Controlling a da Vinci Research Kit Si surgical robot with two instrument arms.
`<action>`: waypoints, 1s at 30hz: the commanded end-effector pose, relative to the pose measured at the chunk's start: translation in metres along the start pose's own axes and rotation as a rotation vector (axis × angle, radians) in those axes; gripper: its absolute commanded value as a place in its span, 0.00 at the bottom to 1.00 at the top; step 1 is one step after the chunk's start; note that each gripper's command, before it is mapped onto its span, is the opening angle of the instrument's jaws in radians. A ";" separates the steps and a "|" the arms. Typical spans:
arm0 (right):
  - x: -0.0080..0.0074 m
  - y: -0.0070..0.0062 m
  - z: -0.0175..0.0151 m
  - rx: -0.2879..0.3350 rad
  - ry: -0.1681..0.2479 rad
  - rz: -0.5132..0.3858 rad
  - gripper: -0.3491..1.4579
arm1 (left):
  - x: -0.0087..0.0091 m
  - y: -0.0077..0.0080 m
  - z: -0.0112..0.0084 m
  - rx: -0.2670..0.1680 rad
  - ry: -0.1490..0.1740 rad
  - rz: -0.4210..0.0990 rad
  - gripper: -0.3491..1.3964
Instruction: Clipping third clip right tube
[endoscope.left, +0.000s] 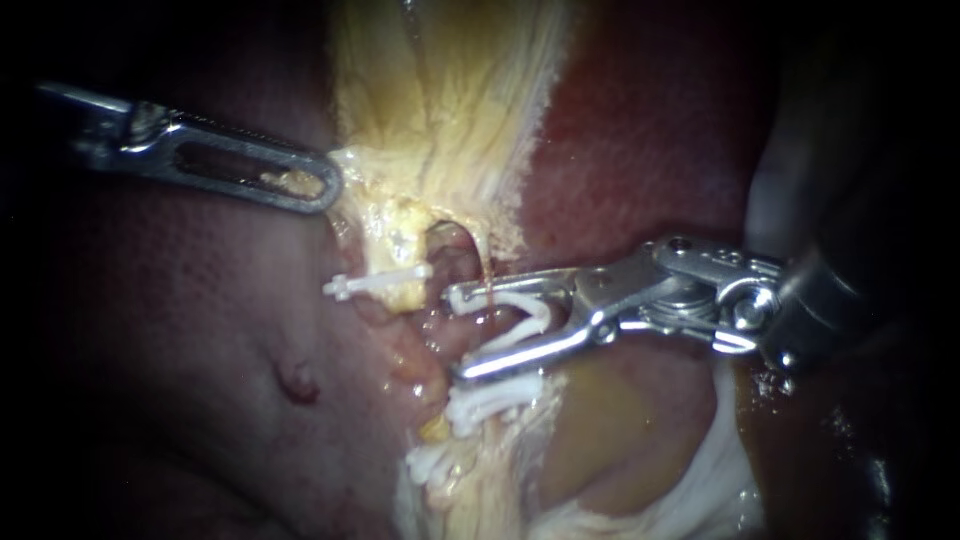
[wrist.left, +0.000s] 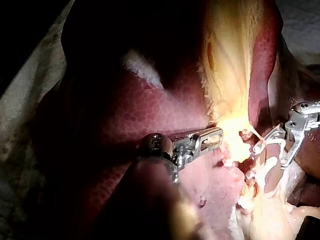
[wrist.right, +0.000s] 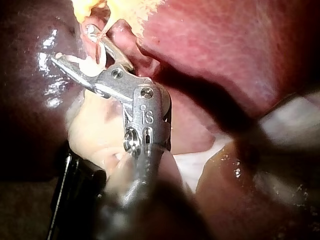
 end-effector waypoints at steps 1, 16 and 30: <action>0.0003 -0.0002 0.0001 0.003 0.011 -0.001 0.46 | 0.0000 0.0000 0.0000 0.001 0.000 0.000 0.00; 0.0013 0.0004 -0.0001 0.014 0.050 0.058 0.42 | 0.0001 0.0000 0.0002 -0.001 -0.001 0.000 0.00; 0.0007 0.0002 -0.0017 0.026 0.057 0.205 0.00 | 0.0001 0.0000 0.0003 -0.001 -0.001 0.000 0.00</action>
